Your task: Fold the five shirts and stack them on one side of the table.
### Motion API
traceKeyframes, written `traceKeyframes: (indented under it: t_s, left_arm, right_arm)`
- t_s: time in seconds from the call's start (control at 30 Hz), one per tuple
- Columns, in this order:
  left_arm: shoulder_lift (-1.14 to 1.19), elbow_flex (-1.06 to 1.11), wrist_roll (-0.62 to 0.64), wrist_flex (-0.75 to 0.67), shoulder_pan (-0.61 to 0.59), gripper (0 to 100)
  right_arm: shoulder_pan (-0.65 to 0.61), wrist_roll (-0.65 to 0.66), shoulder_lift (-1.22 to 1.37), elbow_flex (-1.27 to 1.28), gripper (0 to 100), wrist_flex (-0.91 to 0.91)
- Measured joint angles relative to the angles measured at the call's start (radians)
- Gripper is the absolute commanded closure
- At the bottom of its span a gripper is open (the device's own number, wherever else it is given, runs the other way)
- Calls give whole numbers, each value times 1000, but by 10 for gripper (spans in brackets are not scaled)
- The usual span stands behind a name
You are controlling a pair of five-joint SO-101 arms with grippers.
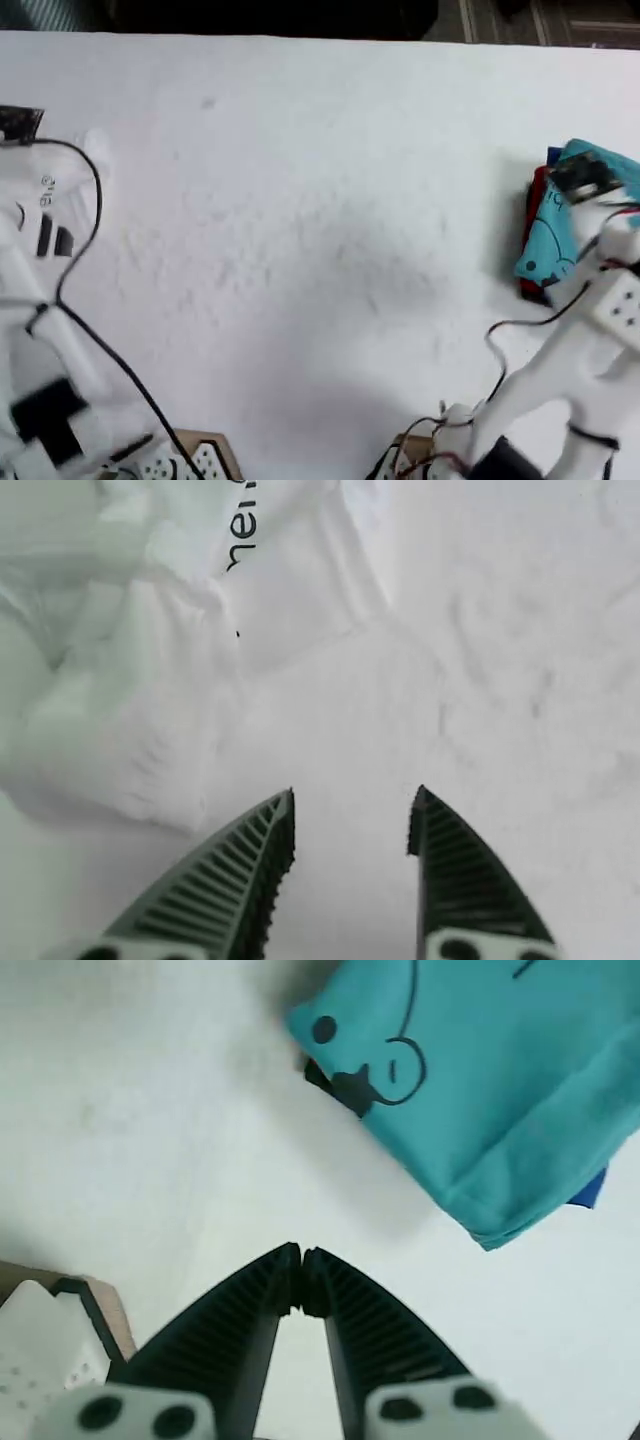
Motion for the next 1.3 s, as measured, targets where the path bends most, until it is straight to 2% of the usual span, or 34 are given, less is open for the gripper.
traceKeyframes:
  t_s: [0.13,0.43,0.7,0.77,0.9,1.07,1.3]
  left_arm:
    - [269,-189,-66,21,17,771]
    - [815,-667,-81,72,92,777]
    - [1172,-1114,-29,175,120,979]
    - [1234,-1224,-28,207,121,974]
    - [1307,-1444,-20,305,120,979]
    - [1309,-1699,-20,330,130,979]
    - [1135,-1732,-17,330,192,979]
  right_arm:
    - [-37,0,-117,114,981,0]
    - [-48,0,-259,138,981,0]
    - [-48,0,-331,143,981,0]
    - [-48,0,-342,143,981,0]
    - [-48,0,-351,143,981,0]
    - [-48,0,-351,143,981,0]
    - [-48,0,-351,143,981,0]
